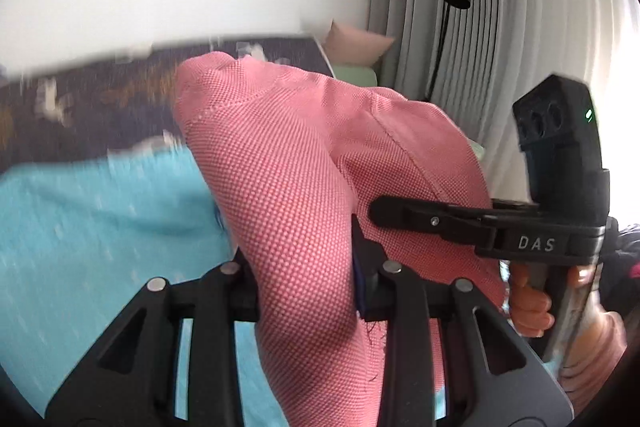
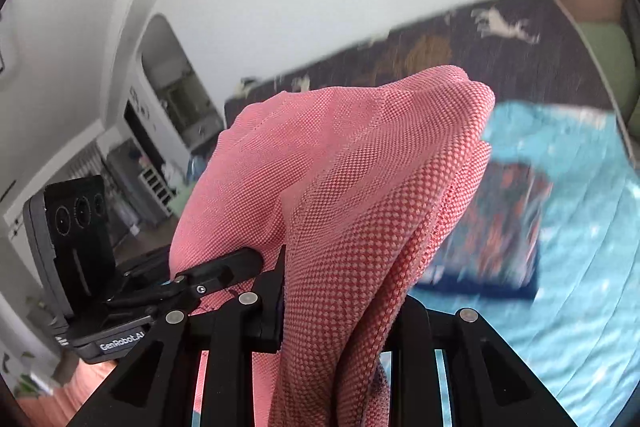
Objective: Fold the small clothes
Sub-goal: 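Lift the pink sweater with both grippers and carry it onto the clothes stack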
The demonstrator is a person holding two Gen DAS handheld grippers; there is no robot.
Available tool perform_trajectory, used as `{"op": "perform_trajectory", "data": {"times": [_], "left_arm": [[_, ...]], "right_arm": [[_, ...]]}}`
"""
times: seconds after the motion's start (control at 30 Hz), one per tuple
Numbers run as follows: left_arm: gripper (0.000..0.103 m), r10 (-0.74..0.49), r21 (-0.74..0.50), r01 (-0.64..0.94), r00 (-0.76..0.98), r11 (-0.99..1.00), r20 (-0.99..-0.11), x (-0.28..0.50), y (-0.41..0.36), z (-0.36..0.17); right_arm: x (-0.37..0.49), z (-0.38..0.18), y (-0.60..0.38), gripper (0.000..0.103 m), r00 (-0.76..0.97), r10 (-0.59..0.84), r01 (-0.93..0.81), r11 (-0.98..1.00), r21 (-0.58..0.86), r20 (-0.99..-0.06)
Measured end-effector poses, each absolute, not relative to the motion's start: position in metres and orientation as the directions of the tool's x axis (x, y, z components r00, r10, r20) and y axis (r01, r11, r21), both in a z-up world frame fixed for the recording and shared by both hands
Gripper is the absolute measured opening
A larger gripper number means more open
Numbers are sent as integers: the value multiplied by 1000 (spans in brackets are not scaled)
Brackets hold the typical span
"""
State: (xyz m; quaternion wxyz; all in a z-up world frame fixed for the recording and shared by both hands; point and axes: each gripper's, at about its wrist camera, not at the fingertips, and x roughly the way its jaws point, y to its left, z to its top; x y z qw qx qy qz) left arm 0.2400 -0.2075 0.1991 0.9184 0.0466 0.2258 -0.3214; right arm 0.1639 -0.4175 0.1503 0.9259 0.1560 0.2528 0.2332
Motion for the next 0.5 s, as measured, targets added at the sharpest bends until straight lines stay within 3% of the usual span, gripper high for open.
{"op": "perform_trajectory", "data": {"times": [0.1,0.23,0.4,0.5], "left_arm": [[35,-524,60,591,754,804,-397,268,-234,225],[35,-499,68,566,772,821,-394,308,-255,231],[38,-472,46,557,742,829,-476,369,-272,186],[43,-448,-15,534,692,845,-566,416,-279,125]], "right_arm": [[190,187,-430,26,812,453,-324,875,360,-368],[234,204,-454,27,834,427,-285,876,389,-351],[296,169,-463,27,819,418,-246,874,418,-393],[338,110,-478,31,793,413,-206,873,441,-448]]}}
